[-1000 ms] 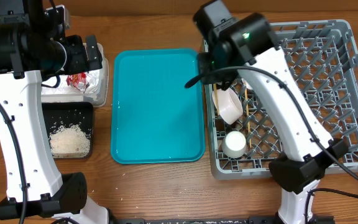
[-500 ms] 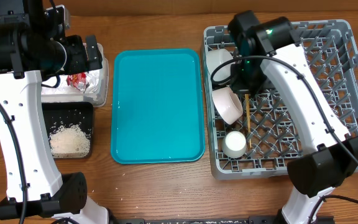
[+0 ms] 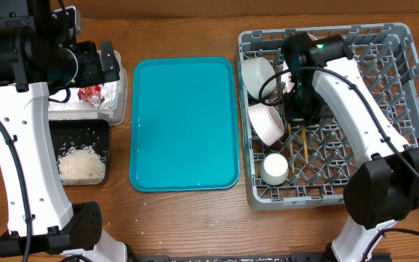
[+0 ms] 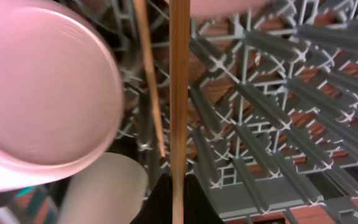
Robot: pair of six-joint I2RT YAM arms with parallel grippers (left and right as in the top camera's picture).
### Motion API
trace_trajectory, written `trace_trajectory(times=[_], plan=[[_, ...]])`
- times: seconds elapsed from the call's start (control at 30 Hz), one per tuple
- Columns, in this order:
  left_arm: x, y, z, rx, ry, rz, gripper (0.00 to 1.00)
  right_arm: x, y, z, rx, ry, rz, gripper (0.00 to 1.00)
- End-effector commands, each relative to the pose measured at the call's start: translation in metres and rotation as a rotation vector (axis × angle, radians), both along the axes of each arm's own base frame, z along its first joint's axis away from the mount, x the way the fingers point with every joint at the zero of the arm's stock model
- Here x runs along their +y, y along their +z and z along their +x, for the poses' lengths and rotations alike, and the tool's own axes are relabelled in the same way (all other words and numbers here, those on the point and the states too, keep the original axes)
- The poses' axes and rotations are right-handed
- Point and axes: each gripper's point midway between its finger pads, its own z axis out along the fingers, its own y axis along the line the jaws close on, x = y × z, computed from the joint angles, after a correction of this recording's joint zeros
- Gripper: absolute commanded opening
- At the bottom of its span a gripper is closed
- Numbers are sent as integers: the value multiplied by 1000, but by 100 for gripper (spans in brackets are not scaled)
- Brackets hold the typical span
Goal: Sort waste into correct bins and load items into the dishwasher
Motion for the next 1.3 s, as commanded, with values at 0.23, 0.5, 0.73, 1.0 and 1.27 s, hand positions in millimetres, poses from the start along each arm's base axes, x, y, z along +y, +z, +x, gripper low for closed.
trace_trajectory(times=[0.23,0.5,0.73,1.0,1.27], plan=[[-1,4,0,-18,-20,4,100,-1,0,-14,34,5,33,44],[-1,4,0,-18,-20,4,100,5,23,-17,0,18,48,45],[-1,4,0,-18,-20,4,100,46,148,-25,-424,43,211,100],[-1,4,0,-18,-20,4,100,35,218,-74,-646,55,304,100],[-1,4,0,-18,-20,3,100,27,232,-92,-694,159,298,100]])
